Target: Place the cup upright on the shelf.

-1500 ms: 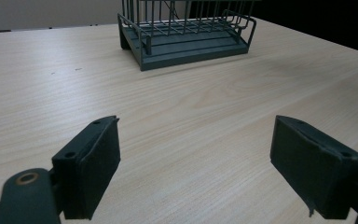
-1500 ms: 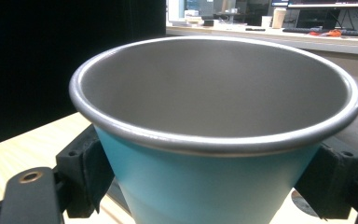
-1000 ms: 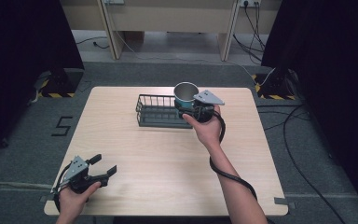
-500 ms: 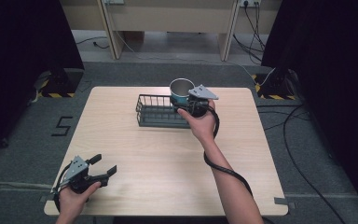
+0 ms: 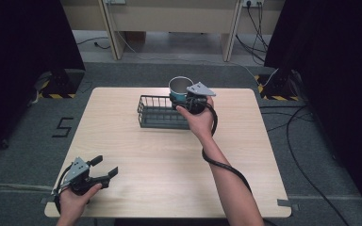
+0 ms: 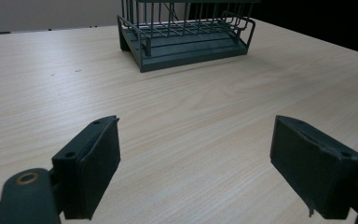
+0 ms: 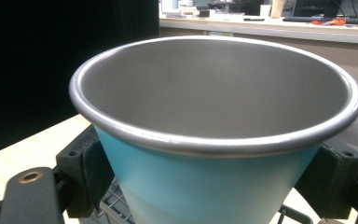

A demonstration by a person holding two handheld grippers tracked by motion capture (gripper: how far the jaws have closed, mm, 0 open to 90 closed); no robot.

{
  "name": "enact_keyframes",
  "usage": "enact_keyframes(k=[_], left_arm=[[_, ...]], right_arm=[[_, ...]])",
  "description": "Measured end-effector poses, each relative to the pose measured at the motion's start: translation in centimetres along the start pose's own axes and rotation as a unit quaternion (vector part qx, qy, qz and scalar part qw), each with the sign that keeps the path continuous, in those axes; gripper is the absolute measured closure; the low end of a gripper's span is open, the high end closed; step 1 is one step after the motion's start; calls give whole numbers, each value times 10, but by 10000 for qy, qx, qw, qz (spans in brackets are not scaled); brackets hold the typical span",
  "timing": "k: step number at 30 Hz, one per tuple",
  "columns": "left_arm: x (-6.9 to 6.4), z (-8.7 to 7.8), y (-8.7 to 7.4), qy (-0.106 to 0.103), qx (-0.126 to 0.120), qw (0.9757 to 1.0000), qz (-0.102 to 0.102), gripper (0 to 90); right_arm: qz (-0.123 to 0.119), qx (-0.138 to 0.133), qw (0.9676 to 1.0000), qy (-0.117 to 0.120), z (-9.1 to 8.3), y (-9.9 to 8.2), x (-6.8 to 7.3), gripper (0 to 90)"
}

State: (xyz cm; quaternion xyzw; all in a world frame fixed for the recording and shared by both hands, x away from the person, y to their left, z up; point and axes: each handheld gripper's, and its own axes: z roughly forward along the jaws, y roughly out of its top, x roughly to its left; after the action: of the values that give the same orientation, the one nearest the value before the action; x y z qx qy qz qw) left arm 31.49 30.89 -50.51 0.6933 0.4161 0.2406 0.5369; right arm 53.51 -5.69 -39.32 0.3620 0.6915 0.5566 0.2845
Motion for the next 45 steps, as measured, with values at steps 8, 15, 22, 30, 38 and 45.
enact_keyframes(k=[8,15,22,30,38,45], left_arm=[[0,0,0,19,-11,10000,-1,149],[1,0,1,19,-36,10000,0,149],[0,0,1,20,-42,10000,0,148],[0,-1,1,14,-50,10000,13,149],[0,0,2,4,-59,10000,2,149],[0,0,1,-12,-58,10000,-5,149]], right_arm=[[83,12,10000,-38,7,1,-2,173],[103,56,9999,-94,15,1,-2,173],[116,100,9998,-85,23,1,2,173],[148,134,9997,-124,29,0,3,173],[233,213,9993,-187,35,-5,1,172],[252,292,9990,-206,42,-9,1,173]])
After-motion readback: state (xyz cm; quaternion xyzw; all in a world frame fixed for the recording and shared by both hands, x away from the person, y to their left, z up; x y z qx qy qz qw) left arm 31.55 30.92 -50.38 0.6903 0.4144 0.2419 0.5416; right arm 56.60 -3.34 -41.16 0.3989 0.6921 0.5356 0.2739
